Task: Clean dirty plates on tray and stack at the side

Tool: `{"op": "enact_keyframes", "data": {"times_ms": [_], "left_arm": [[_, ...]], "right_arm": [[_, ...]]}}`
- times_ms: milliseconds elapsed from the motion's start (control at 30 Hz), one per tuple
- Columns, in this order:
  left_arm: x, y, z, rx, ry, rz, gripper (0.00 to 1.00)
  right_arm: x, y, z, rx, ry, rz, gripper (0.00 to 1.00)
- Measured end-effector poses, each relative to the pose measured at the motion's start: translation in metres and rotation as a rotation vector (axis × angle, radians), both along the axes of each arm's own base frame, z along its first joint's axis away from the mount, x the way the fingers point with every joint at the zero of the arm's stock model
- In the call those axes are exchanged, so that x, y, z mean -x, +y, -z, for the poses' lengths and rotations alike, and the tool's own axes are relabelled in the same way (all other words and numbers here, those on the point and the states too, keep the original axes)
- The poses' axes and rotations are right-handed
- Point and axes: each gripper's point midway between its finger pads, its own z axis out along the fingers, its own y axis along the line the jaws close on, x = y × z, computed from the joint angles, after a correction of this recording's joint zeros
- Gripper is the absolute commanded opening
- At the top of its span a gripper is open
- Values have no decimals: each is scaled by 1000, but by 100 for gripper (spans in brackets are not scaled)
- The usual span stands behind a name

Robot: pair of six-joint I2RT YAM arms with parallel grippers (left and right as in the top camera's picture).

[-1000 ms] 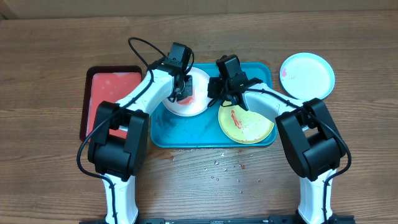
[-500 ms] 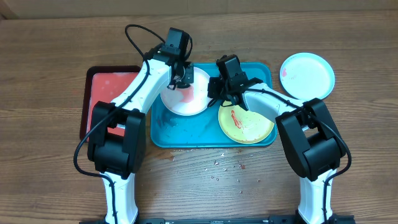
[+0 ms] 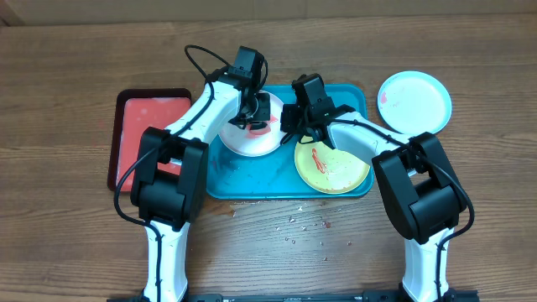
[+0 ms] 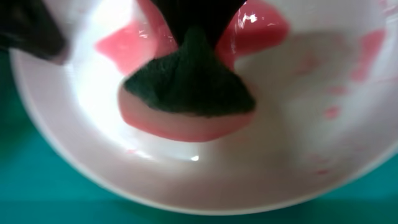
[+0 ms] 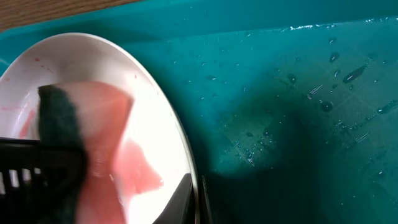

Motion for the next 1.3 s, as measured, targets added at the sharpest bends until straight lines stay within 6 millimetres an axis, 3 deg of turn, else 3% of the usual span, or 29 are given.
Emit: {"op": "enact_keyframes", "data": {"times_ms": [100,267,467,567,700,867,967,1033,1200,1300], "left_arm": [[0,22,0,-87,7,-36,4],[-3,79,-3,-250,13,-130,4],[-2,96,-16,-298,35,-164,4],[-5,103,-34,-320,34,-207,4],[-10,128,-75,-324,-25,-332,4],[-5,171,-155,-285,-159,-483,4],[9,205,-185,-284,-183,-569,4],[19,228,-186,-292,-152,-623,4],[41,269,-156,-288,-32,-722,5],[54,281,-134,-273,39,-777,4]], "right_arm": [[0,0,0,0,0,0,4],[0,0,0,-1,-1,0,4],[3,10,-1,-17,-4,-20,4],[2,9,-1,-11,-4,-16,4],[-1,4,-4,22,-14,-31,4],[-6,6,-16,100,-62,-124,4],[-10,9,-39,201,-152,-183,4],[-13,13,-64,289,-246,-222,4],[-17,33,-141,526,-540,-316,4],[-17,44,-191,699,-725,-319,4]]}}
